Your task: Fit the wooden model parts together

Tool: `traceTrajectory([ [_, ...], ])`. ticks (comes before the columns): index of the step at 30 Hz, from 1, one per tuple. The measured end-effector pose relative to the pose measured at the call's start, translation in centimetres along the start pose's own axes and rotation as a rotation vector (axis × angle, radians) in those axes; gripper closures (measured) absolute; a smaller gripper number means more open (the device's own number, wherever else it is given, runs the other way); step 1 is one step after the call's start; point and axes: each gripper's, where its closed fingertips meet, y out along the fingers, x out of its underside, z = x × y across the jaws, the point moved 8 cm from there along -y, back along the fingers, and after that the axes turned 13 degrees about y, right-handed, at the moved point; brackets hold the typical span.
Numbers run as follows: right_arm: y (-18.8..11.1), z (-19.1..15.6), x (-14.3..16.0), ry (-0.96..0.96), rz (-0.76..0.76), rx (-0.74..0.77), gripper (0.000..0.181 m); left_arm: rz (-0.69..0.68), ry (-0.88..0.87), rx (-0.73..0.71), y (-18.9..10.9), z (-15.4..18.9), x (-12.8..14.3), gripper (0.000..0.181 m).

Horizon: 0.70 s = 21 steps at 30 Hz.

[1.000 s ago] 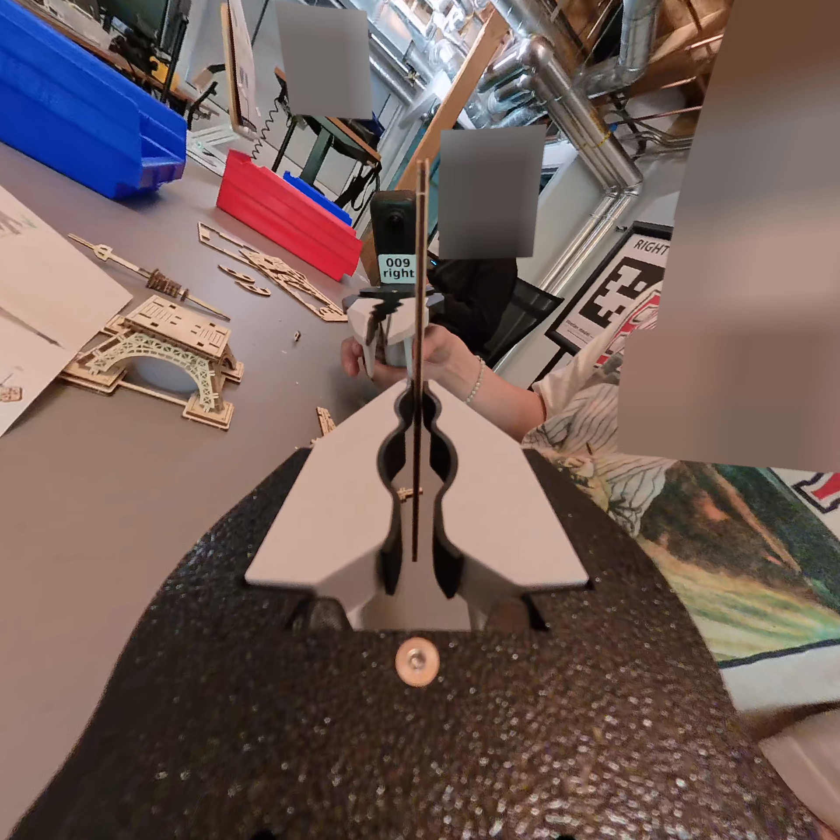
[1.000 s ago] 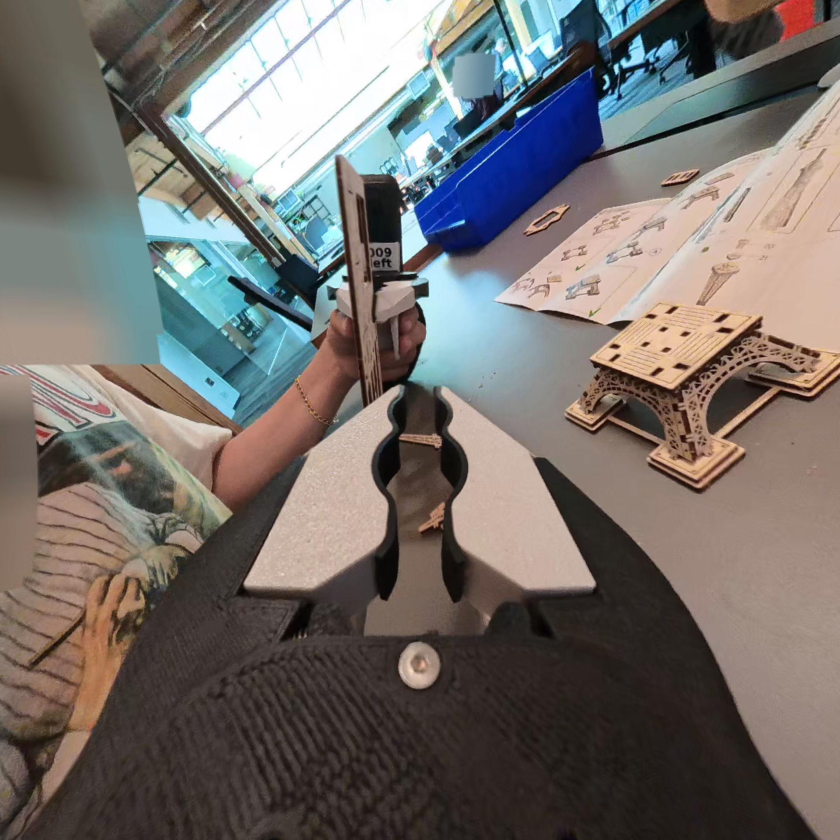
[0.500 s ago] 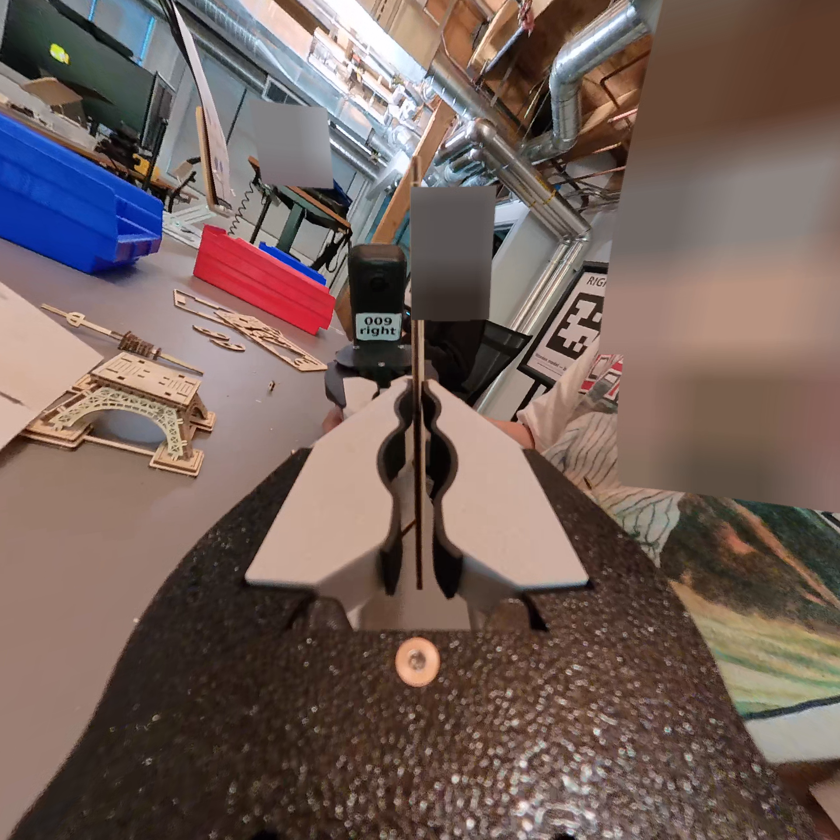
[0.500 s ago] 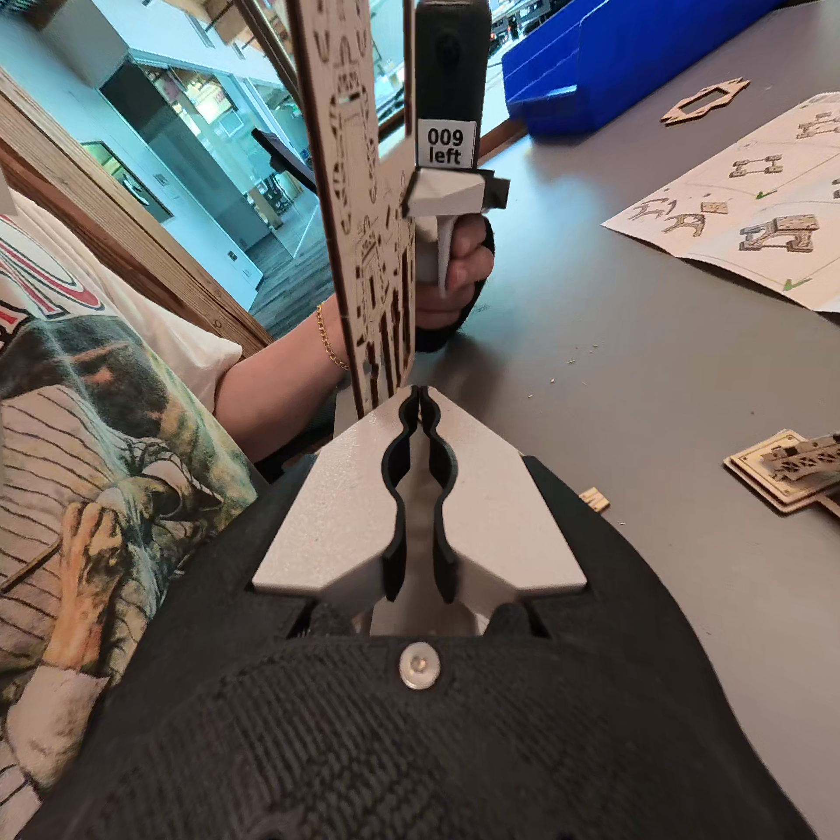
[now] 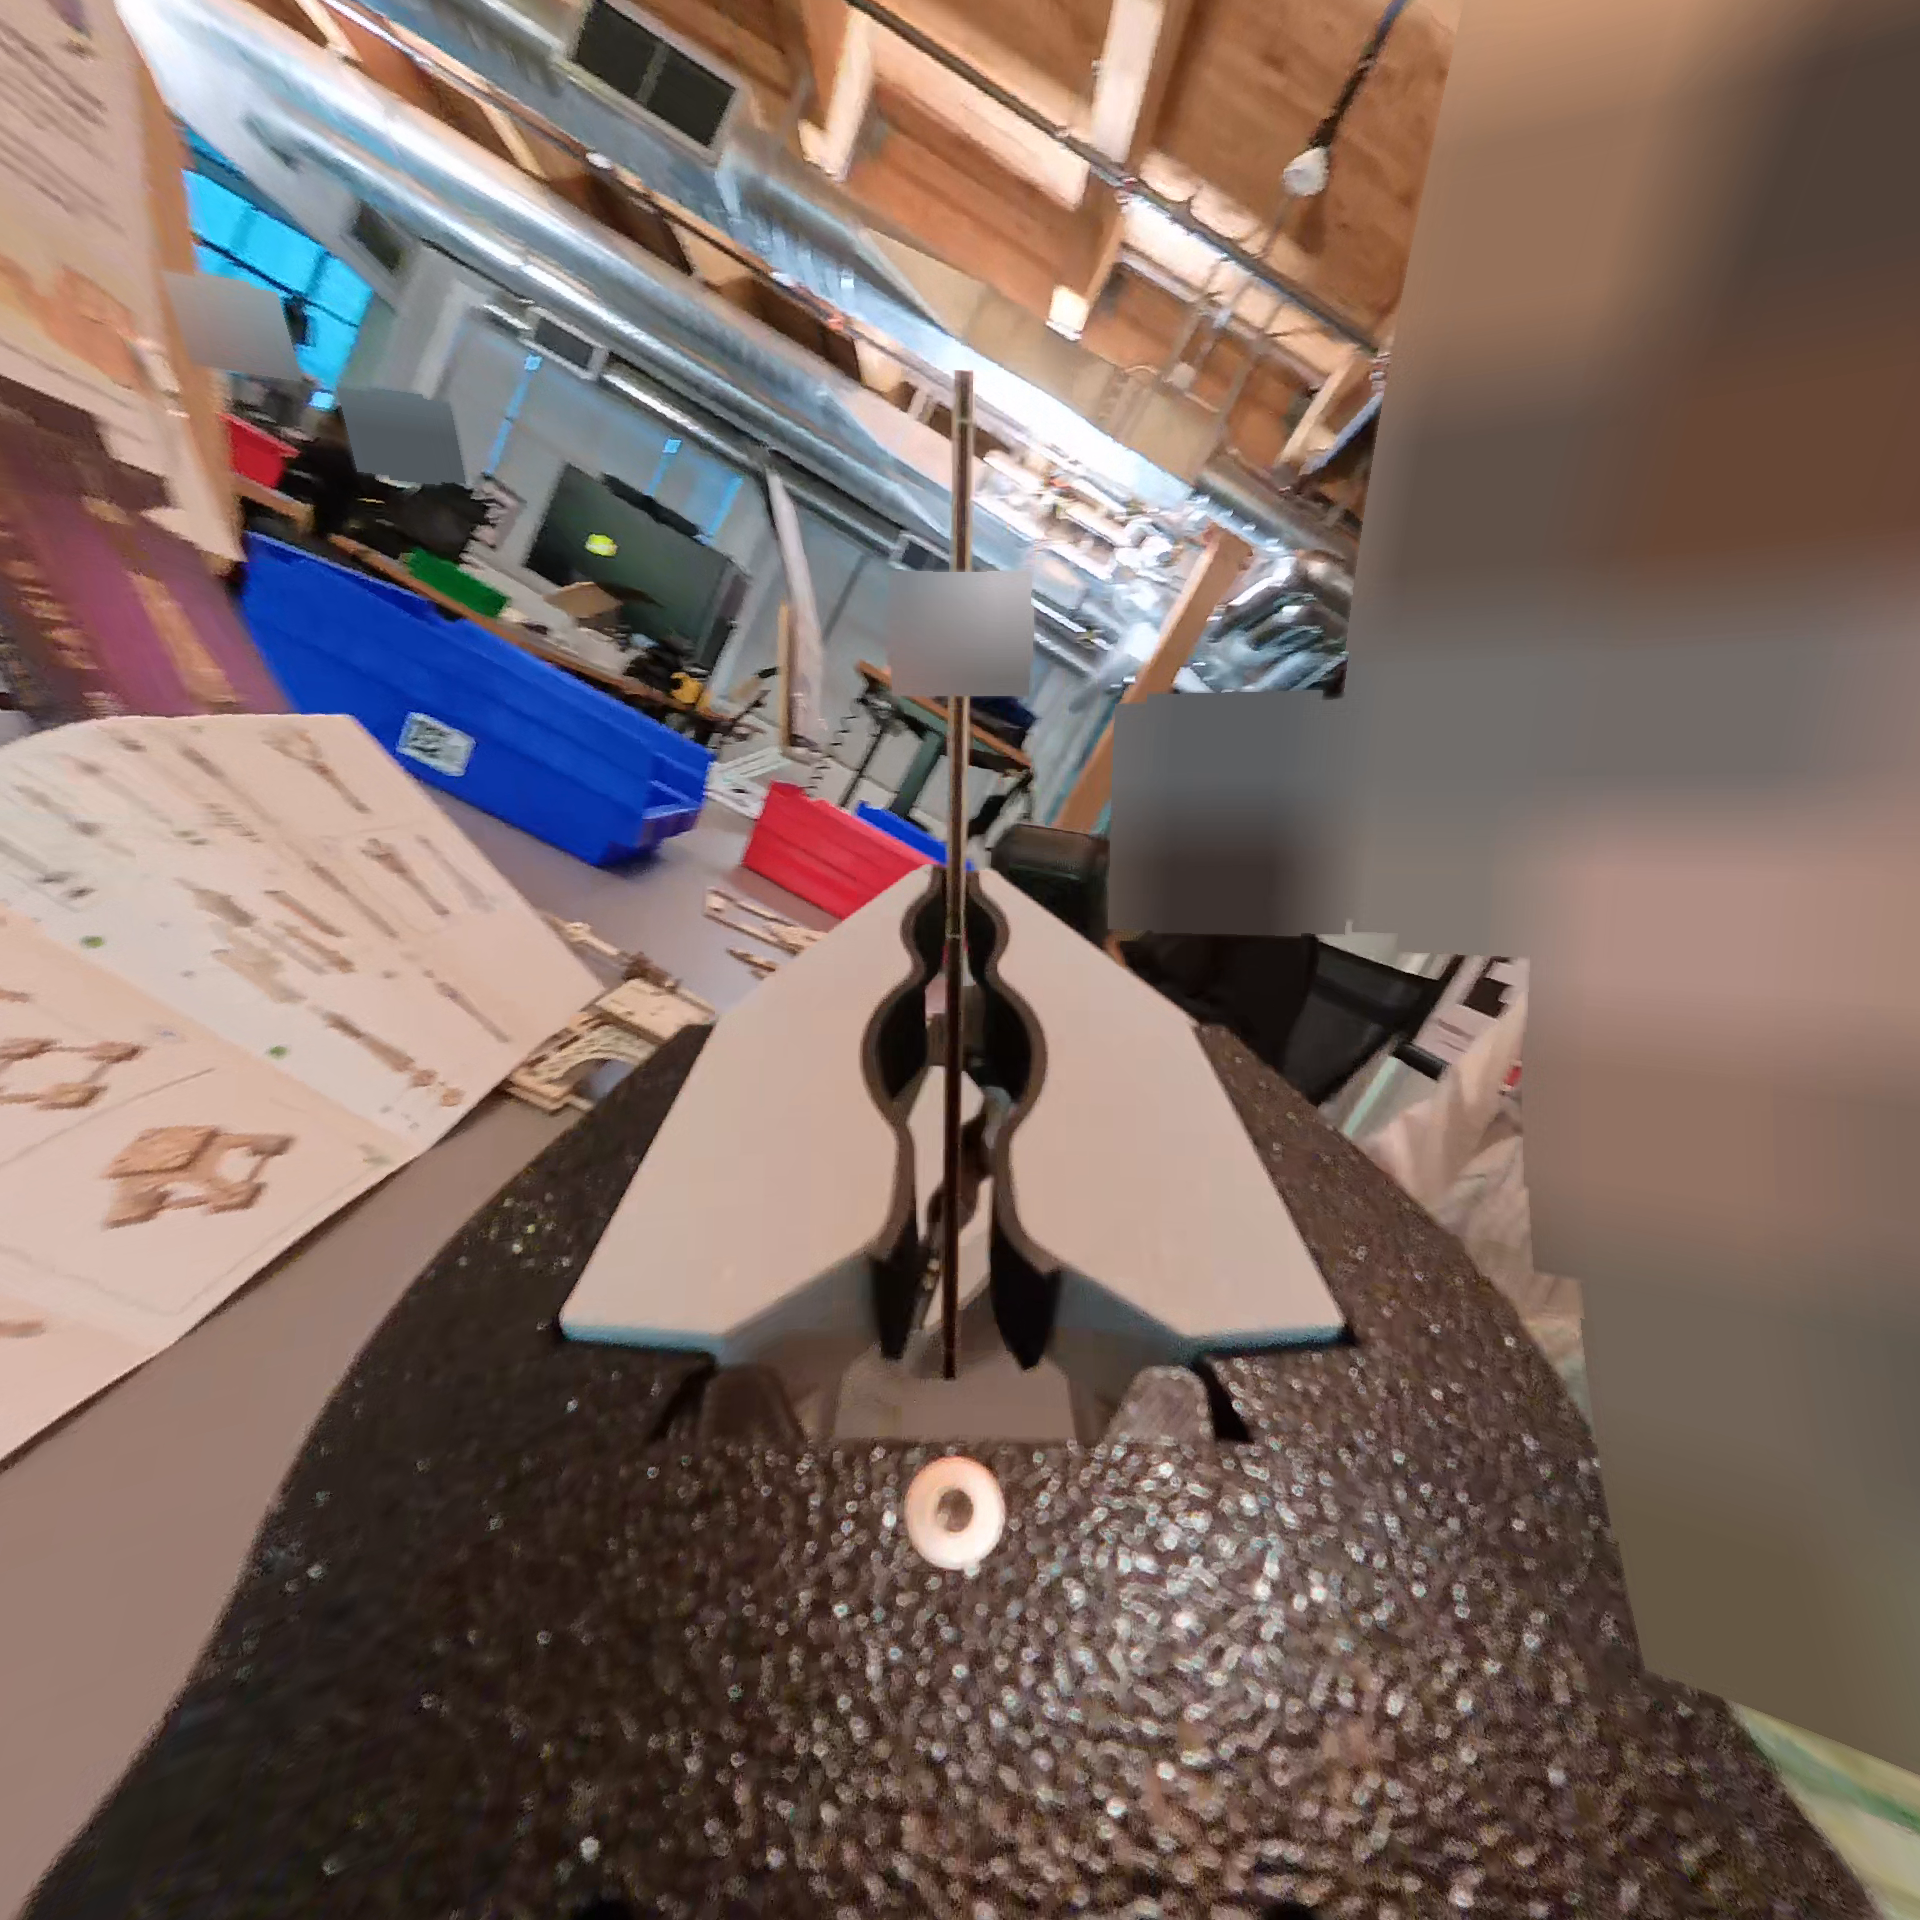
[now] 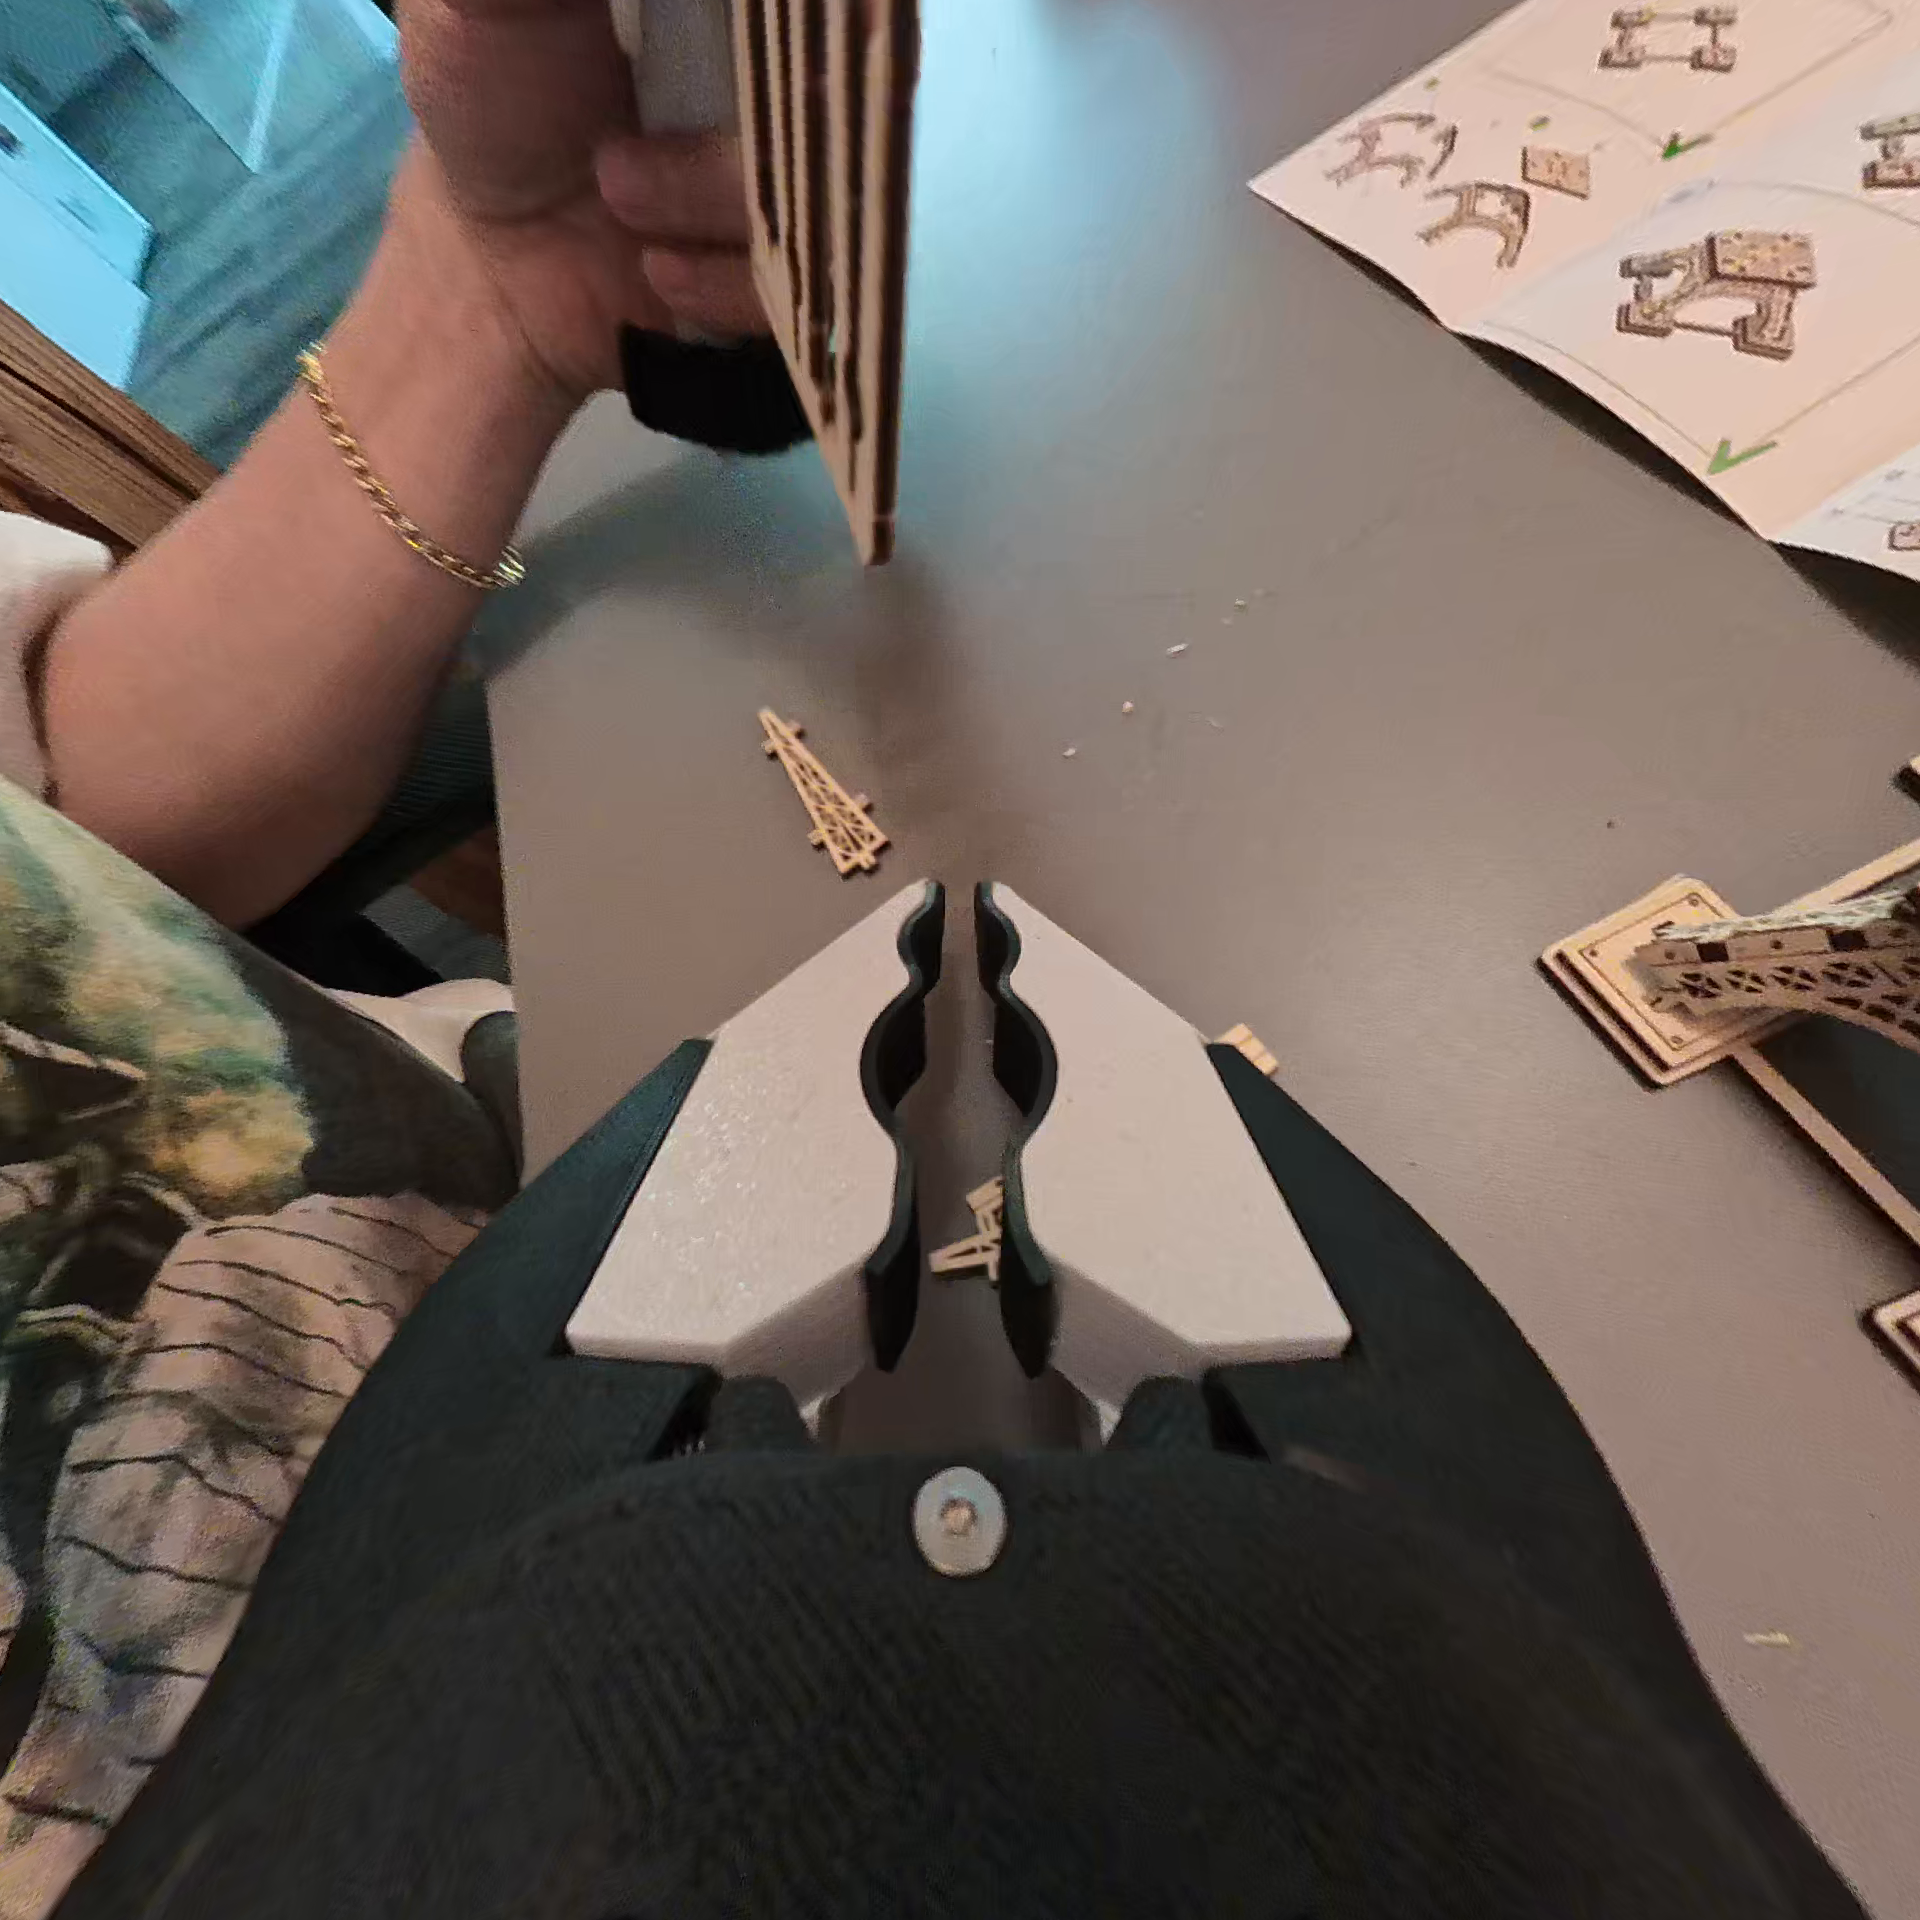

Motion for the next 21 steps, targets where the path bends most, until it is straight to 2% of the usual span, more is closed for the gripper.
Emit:
traceTrajectory([
  [1, 0.0, 0.1, 0.1, -0.009, -0.011, 0.021, 0.178, -0.007, 0.008, -0.042, -0.2, -0.2, -0.1, 0.181],
  [5, -0.3, 0.3, 0.2, -0.023, -0.015, 0.061, 0.176, -0.081, -0.019, -0.185, -1.2, -0.9, -0.3, 0.181],
  [9, -1.5, 0.5, 0.3, -0.043, -0.018, 0.121, 0.168, -0.254, -0.093, -0.361, -2.7, -1.8, 0.4, 0.181],
  [16, -6.3, 1.8, -0.1, -0.042, 0.076, 0.251, 0.138, -0.453, -0.144, -0.633, -6.0, -3.2, 1.5, 0.178],
  [21, -9.5, 3.6, 0.1, 0.013, 0.21, 0.324, 0.128, -0.642, -0.091, -0.819, -7.5, -4.2, 2.4, 0.166],
])
